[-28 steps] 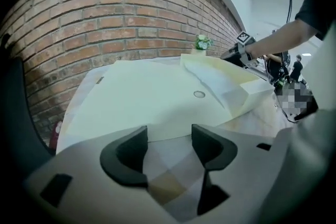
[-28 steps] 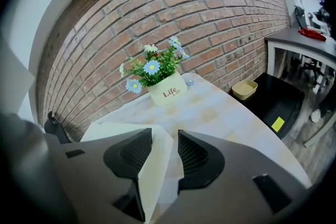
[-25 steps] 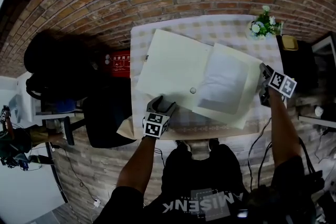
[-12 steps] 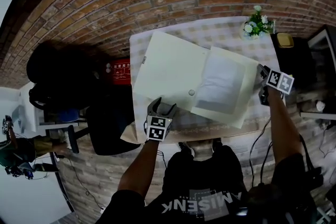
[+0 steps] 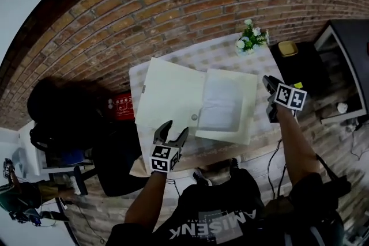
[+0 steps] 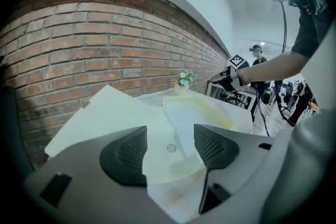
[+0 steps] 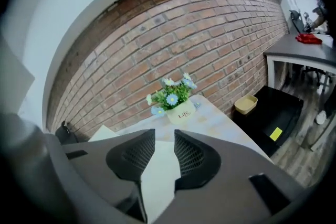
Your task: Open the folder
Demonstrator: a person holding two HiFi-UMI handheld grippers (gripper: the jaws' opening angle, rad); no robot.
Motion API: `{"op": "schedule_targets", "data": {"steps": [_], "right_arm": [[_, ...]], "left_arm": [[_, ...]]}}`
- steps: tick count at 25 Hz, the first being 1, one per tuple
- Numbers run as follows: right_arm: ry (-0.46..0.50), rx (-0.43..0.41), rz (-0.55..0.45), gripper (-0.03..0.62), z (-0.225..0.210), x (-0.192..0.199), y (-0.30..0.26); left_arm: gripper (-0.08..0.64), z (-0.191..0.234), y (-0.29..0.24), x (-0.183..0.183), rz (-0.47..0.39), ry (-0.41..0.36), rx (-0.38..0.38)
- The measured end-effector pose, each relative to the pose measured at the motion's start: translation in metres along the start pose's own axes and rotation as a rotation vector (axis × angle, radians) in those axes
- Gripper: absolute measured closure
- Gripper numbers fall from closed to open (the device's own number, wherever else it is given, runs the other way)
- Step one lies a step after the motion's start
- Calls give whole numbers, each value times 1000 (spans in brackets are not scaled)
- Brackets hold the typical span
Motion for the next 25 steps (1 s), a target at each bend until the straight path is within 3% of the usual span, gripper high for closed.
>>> {"op": "schedule_targets", "data": {"steps": [5, 11, 17, 22, 25], "right_arm": [[25, -68, -72, 474, 33, -28, 39], [92, -135, -170, 503, 72, -54, 86], [197, -153, -230, 511, 111, -71, 125], [270, -161, -279, 517, 134, -80, 151], [305, -164, -305, 525, 150, -82, 167]], "left_arm": [[281, -25, 10, -44, -132, 0, 71], [371, -46, 35, -91, -289, -1, 122], [436, -46, 57, -119, -345, 59, 127], [532, -52, 67, -133, -391, 60, 126], [546, -54, 79, -141, -406, 44, 106]]}}
Point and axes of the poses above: the fingertips, and each gripper's own axes: y backward along the fingers, z to its left, x out of its underside, the point moved 6 cm from there along y, backward along the fingers, and after that the axes turned 7 degrees about y, right-handed, at the moved point
